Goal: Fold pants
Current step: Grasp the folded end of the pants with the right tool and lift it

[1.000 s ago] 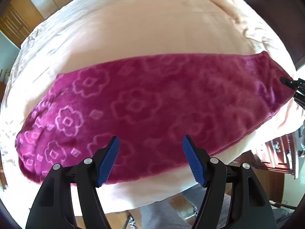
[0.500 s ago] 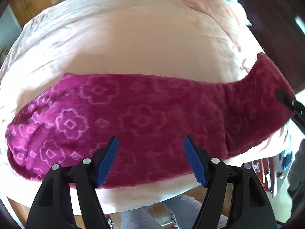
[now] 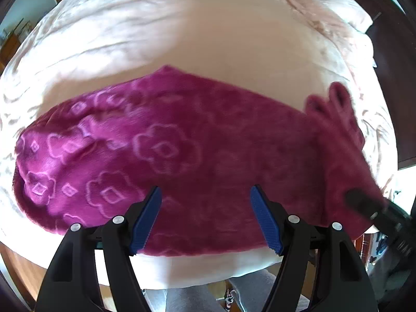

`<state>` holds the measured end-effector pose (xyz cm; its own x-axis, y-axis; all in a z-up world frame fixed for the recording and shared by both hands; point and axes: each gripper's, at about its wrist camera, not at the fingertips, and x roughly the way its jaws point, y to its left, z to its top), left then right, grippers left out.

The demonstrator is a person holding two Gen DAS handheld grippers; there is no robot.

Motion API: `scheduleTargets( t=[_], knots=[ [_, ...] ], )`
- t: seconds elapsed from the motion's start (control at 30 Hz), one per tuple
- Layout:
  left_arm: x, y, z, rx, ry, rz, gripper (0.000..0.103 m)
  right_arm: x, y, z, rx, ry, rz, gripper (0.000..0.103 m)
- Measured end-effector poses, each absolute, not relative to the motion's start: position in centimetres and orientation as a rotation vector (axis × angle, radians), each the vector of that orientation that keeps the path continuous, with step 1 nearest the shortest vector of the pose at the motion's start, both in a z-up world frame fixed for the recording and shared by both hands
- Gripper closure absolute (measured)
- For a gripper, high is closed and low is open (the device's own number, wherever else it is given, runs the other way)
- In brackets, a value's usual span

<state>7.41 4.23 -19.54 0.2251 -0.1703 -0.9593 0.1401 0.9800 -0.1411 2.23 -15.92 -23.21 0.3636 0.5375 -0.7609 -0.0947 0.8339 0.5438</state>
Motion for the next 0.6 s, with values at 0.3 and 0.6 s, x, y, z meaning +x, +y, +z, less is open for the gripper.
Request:
scheduleTargets(
  t=[0.3,0.6],
  knots=[
    [8.2,8.6,-21.6,-0.042,1.381,-0.194,0.033,2.3,-9.1,-29.1,0.307,1.273,0.447,0.08],
    [8.1,9.0,-22.4,-0.041,1.406,-0.208,0.033,2.5,-8.4,-31.5,0.322,1.328,0.439,0.06]
  ],
)
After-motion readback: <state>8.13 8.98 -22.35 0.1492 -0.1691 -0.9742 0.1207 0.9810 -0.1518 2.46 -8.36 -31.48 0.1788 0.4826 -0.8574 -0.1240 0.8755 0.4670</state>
